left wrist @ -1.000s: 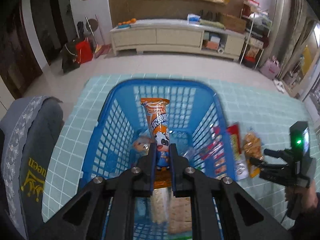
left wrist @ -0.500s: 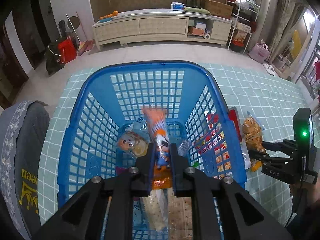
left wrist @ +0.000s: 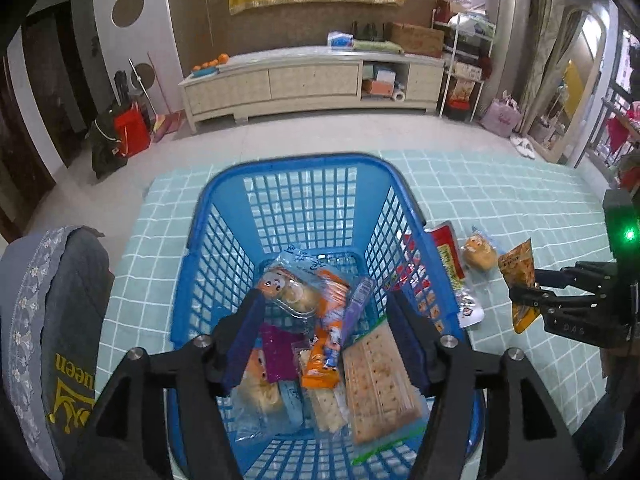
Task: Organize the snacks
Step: 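Carry the orange chip bag over the basket with the right tool and open it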
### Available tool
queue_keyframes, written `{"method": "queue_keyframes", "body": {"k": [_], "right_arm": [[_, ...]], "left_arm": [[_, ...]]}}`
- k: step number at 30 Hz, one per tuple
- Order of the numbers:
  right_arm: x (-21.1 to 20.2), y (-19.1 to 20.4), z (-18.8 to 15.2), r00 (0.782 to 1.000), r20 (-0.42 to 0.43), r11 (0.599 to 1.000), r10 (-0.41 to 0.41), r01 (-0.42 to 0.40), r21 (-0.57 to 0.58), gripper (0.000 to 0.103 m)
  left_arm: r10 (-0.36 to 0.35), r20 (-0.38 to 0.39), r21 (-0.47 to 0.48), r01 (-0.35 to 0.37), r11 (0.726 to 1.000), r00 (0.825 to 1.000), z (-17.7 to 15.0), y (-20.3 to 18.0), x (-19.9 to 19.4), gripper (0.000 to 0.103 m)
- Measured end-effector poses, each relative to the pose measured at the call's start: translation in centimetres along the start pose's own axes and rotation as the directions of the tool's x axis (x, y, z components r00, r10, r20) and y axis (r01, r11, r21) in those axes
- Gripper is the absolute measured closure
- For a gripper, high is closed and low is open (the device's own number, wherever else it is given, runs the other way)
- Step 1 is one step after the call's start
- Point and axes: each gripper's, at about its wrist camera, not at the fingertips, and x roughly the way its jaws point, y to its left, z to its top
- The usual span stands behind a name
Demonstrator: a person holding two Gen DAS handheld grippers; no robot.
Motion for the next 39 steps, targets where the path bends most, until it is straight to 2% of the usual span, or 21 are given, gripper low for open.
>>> {"method": "queue_keyframes", "body": {"k": [7, 15, 24, 36, 39], "right_arm": [[-5.7, 3.3, 2.0, 0.994, 0.105, 0.998, 0.018, -0.012, -0.057, 0.059], [-9.0, 9.3, 4.4, 0.982, 0.17, 0.986, 0.081, -0.053, -0.16, 0.059], [-6.9, 13.8, 7.6, 0.987, 0.128, 0.967, 0.093, -0.059, -0.247, 0.059], [-2.8, 15.2, 8.8, 0.991, 0.067, 0.961, 0.113, -0.092, -0.259, 0.058], [-2.2, 15.2, 8.8, 0.994, 0.065, 0.963, 0.093, -0.073, -0.259, 0.057]], "left_arm": [[0.015, 0.067, 0.036, -0.017, 0.999, 0.998, -0.3, 1.3, -3.6, 0.028], [0.028, 0.106, 0.023, -0.031, 0.999, 0.994, -0.5, 4.3, -5.5, 0.026], [0.053, 0.103, 0.018, -0.055, 0.998, 0.993, -0.4, 6.7, -4.9, 0.026], [0.053, 0.066, -0.035, -0.05, 0.998, 0.996, -0.3, 9.3, -2.7, 0.026], [0.053, 0.06, -0.033, -0.051, 0.998, 0.997, -0.3, 9.3, -2.6, 0.026]]}}
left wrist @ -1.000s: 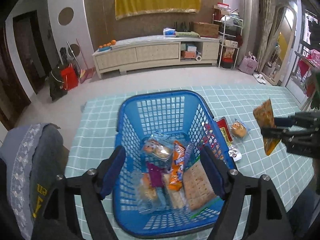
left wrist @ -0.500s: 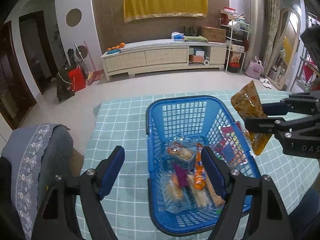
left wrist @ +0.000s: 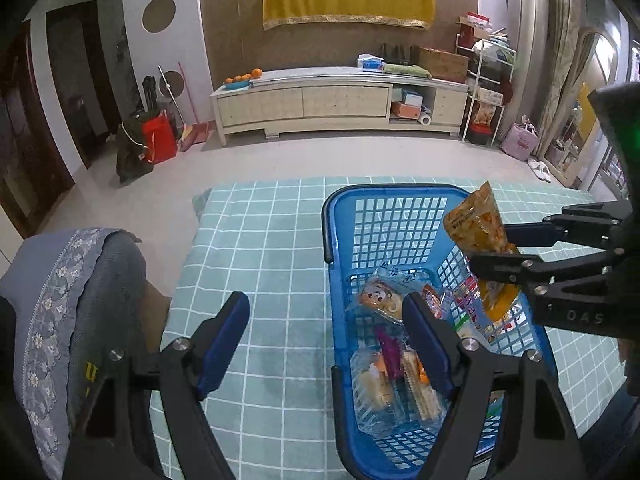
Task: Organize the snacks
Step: 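Carry the orange chip bag over the basket with the right tool and open it, then move both open tools from the basket toward the red chip bag and round pastry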
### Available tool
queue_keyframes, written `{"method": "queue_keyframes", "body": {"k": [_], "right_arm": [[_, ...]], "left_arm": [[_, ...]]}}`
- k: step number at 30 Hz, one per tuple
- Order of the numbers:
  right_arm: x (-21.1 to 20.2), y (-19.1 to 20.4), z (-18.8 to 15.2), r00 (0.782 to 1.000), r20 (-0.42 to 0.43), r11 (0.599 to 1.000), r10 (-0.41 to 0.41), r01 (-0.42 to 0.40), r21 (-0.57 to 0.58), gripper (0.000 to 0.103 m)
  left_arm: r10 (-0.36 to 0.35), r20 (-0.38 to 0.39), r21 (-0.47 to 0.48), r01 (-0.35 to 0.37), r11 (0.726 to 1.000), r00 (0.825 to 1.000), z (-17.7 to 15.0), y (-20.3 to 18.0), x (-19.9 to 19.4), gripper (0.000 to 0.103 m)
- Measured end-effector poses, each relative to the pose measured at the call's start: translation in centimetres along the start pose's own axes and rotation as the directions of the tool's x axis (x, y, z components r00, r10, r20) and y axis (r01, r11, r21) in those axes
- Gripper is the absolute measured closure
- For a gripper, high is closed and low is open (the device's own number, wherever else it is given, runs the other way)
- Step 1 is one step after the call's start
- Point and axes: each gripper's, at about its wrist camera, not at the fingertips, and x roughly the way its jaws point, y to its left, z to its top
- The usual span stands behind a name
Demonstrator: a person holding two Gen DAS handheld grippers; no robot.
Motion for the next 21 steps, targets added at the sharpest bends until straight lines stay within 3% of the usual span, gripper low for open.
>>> {"method": "queue_keyframes", "body": {"k": [3, 6, 7, 13, 16, 21], "right_arm": [[0.3, 0.0, 0.0, 1.0, 0.018, 1.0, -0.013, 0.013, -0.006, 0.049], [0.1, -0.1, 0.0, 0.998, 0.045, 0.999, -0.049, 0.05, -0.01, 0.02], [-0.3, -0.4, -0.1, 0.997, 0.057, 0.998, -0.055, 0.055, -0.003, 0.015], [-4.1, -3.1, -1.1, 0.991, 0.099, 0.995, -0.093, 0.091, 0.031, 0.011], [-6.1, -4.8, -1.9, 0.986, 0.122, 0.993, -0.112, 0.106, 0.055, 0.0], [-8.7, -7.7, -3.0, 0.981, 0.141, 0.987, -0.133, 0.119, 0.105, 0.0]], "left_arm": [[0.009, -0.011, -0.007, -0.009, 1.0, 1.0, 0.0, 0.0, 0.2, 0.026], [0.013, -0.031, -0.019, -0.014, 1.0, 0.999, 0.0, -0.2, 0.0, 0.026], [0.011, -0.03, -0.017, -0.012, 1.0, 0.999, 0.1, -0.3, -0.2, 0.026], [-0.002, 0.01, 0.001, 0.002, 1.0, 1.0, 0.6, -2.0, -2.3, 0.026], [-0.025, 0.018, -0.001, 0.025, 1.0, 1.0, 1.1, -3.2, -3.0, 0.026], [-0.048, 0.021, 0.021, 0.048, 0.999, 0.999, 1.7, -6.2, -3.6, 0.026]]}}
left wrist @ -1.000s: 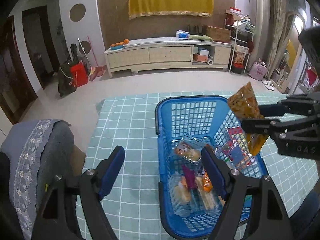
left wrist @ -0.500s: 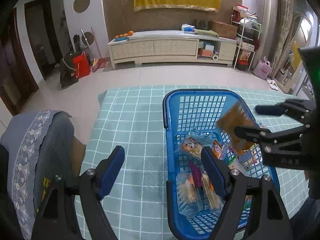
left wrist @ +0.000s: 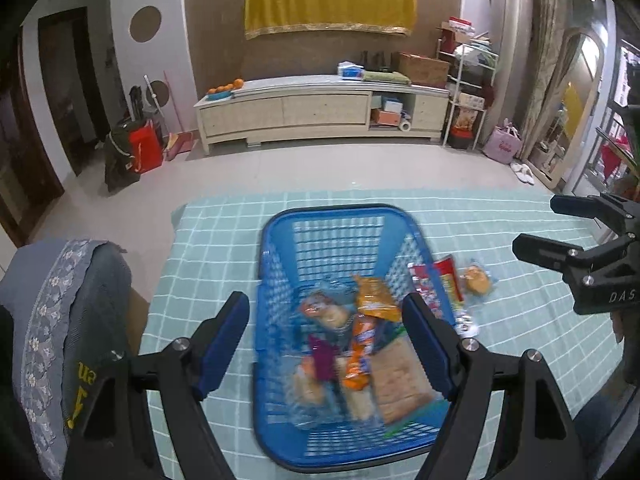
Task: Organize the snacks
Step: 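Move both open tools from the basket toward the red chip bag and round pastry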
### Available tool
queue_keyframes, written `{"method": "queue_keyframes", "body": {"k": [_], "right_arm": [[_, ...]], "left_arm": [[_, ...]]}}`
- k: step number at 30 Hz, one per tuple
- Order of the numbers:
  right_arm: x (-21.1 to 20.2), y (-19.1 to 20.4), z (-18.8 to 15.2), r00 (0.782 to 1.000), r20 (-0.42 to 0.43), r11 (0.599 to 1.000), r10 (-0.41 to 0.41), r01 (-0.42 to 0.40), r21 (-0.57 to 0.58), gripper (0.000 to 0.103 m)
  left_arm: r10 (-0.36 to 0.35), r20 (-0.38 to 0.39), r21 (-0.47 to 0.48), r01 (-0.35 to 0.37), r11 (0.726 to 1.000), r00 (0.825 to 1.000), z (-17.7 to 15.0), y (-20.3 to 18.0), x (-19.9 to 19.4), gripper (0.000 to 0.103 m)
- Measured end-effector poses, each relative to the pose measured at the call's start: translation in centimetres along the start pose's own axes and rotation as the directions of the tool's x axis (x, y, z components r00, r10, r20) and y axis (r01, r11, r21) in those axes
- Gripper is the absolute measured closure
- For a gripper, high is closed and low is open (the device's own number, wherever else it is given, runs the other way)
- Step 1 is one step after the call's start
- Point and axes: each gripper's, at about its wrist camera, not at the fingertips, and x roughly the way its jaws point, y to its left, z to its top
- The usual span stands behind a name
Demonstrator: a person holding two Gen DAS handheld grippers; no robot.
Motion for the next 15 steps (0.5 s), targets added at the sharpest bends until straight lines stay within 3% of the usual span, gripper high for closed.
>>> {"method": "queue_keyframes", "body": {"k": [15], "right_arm": [[-0.7, -8.3, -4.0, 0.999, -0.048, 0.997, -0.003, 0.007, 0.081, 0.0]], "left_arm": [[-0.042, -0.057, 0.06, 0.046, 0.997, 0.997, 0.7, -9.7, 1.9, 0.026]]}}
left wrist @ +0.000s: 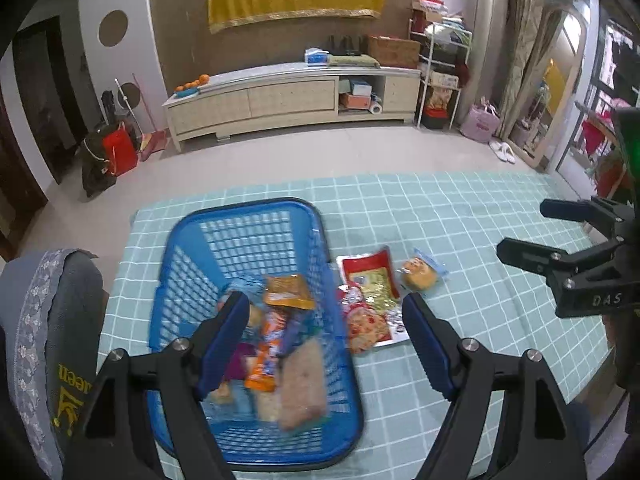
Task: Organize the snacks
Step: 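Move both open tools from the basket toward the red chip bag and round pastry, then grasp the round pastry with the right tool while the left tool grasps the yellow-red packet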
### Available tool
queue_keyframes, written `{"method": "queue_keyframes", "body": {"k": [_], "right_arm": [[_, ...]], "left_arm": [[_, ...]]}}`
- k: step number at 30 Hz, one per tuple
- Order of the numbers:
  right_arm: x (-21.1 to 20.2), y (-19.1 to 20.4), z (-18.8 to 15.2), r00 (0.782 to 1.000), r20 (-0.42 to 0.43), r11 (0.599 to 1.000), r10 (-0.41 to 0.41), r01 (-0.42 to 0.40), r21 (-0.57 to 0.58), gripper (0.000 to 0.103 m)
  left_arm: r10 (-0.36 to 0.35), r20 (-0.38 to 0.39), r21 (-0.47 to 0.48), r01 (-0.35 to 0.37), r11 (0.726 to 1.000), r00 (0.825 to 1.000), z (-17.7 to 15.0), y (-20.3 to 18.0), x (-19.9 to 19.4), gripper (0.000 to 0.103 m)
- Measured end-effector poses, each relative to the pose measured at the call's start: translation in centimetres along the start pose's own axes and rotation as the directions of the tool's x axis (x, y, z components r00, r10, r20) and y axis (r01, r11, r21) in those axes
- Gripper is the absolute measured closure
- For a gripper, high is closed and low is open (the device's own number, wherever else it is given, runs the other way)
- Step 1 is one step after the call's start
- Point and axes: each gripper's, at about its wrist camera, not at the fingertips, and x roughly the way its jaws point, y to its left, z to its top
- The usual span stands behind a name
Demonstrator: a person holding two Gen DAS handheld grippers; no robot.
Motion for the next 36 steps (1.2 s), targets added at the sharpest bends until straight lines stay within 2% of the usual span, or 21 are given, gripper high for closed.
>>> {"method": "queue_keyframes", "body": {"k": [2, 8, 12, 17, 20, 22, 32, 36], "right_arm": [[0.3, -1.0, -0.7, 1.0, 0.008, 1.0, 0.015, -0.015, -0.01, 0.0], [2.7, -3.8, -2.7, 0.999, -0.031, 0.998, 0.036, -0.037, -0.05, 0.001], [4.4, -5.0, -4.1, 0.994, -0.042, 0.994, 0.097, -0.099, -0.047, 0.014], [7.2, -5.3, -5.3, 0.988, -0.077, 0.985, 0.132, -0.14, -0.105, 0.014], [9.1, -5.3, -5.4, 0.984, -0.101, 0.979, 0.145, -0.157, -0.127, 0.014], [10.1, -5.2, -5.3, 0.981, -0.11, 0.974, 0.159, -0.174, -0.144, 0.014], [15.4, -4.3, -5.3, 0.975, -0.146, 0.969, 0.168, -0.19, -0.158, 0.014], [16.8, -3.7, -5.0, 0.971, -0.169, 0.965, 0.169, -0.198, -0.174, 0.015]], "left_arm": [[0.006, 0.015, -0.001, -0.006, 1.0, 1.0, -0.2, -1.1, 0.1, 0.026], [-0.037, 0.03, -0.019, 0.038, 0.999, 0.999, -1.1, -4.0, 1.7, 0.026], [-0.04, 0.001, -0.046, 0.04, 0.998, 0.999, -1.9, -5.4, 3.9, 0.029], [-0.006, -0.056, -0.112, -0.001, 0.994, 0.998, -3.4, -6.5, 7.3, 0.049], [0.005, -0.105, -0.132, -0.019, 0.991, 0.994, -3.9, -6.9, 9.3, 0.057], [0.07, -0.08, -0.09, -0.077, 0.993, 0.994, -3.8, -7.6, 9.6, 0.058], [0.065, -0.135, -0.116, -0.081, 0.99, 0.989, -4.6, -8.5, 11.9, 0.058], [0.039, -0.153, -0.134, -0.06, 0.989, 0.987, -4.8, -8.3, 12.5, 0.058]]}}
